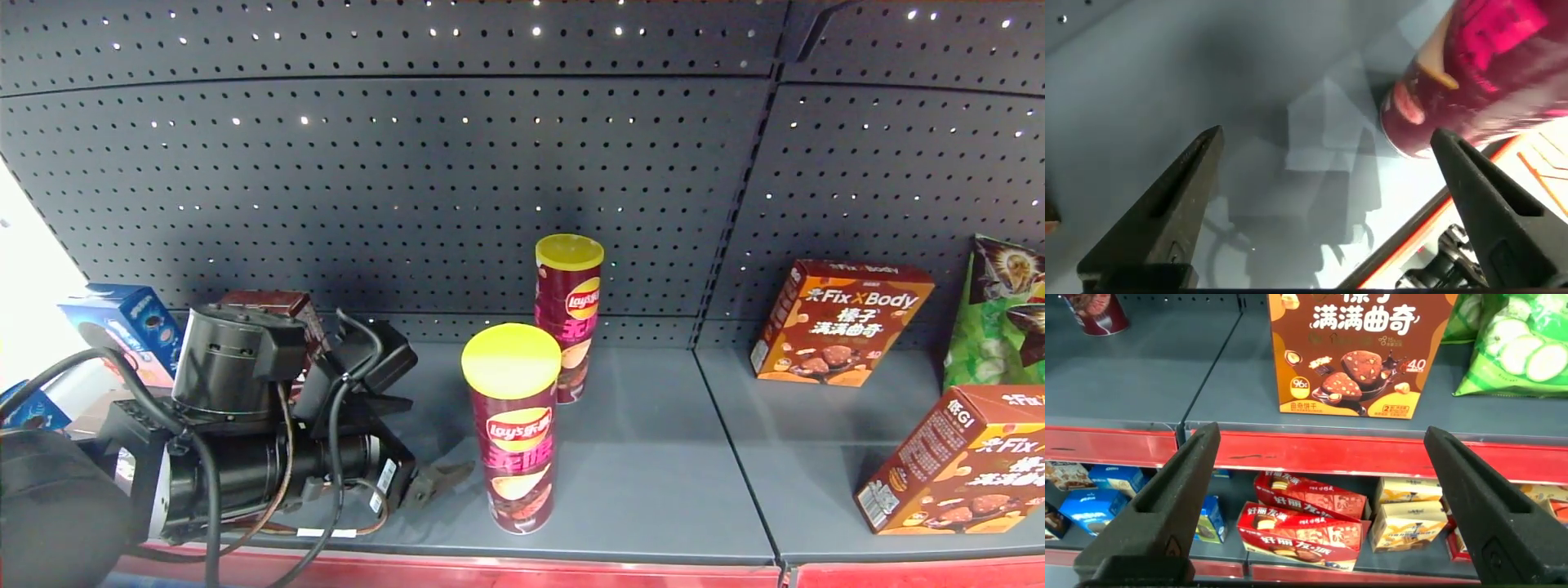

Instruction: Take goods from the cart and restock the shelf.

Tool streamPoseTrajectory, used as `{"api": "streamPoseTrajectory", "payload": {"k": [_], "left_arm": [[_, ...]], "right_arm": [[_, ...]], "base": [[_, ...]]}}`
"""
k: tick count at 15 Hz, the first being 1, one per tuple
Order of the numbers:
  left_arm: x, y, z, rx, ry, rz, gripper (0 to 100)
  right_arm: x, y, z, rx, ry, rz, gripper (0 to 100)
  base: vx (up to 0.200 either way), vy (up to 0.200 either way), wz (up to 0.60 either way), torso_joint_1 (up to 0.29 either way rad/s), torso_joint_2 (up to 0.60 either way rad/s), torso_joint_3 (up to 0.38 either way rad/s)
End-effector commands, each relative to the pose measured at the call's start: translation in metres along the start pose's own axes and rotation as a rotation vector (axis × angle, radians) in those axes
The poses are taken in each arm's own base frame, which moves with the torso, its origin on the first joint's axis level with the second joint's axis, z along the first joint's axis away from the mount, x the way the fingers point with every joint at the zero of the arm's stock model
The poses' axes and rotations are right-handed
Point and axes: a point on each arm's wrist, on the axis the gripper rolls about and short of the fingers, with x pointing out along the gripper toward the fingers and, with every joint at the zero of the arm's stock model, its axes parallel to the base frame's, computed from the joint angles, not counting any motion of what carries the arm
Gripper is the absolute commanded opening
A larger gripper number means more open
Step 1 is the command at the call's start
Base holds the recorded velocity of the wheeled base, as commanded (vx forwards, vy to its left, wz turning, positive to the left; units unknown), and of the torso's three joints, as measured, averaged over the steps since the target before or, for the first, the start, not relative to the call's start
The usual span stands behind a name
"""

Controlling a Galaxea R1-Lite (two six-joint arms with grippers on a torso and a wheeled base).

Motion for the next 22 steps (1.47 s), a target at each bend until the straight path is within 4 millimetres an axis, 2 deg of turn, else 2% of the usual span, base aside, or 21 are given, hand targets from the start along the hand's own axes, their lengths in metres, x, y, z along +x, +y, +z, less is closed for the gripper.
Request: {"api": "streamPoseTrajectory", "payload": {"k": [1,11,22], "left_arm": [[0.006,0.001,-0.003,-0.010,0.025,0.037,100],[0.021,-0.008,-0.001,-0.040,0.004,0.039,100],[0.029,-0.017,0.005,-0.024,0.000,0.027,100]], "right_arm": [[0.000,0.000,0.000,-0.002,0.001,0.001,100],[0.000,0.000,0.000,-0.002,0.001,0.001,100],[0.000,0.000,0.000,0.000,0.000,0.001,100]], "base": [[0.000,0.000,0.00,0.000,0.00,0.000],[0.000,0.000,0.00,0.000,0.00,0.000],[0.000,0.000,0.00,0.000,0.00,0.000]]}}
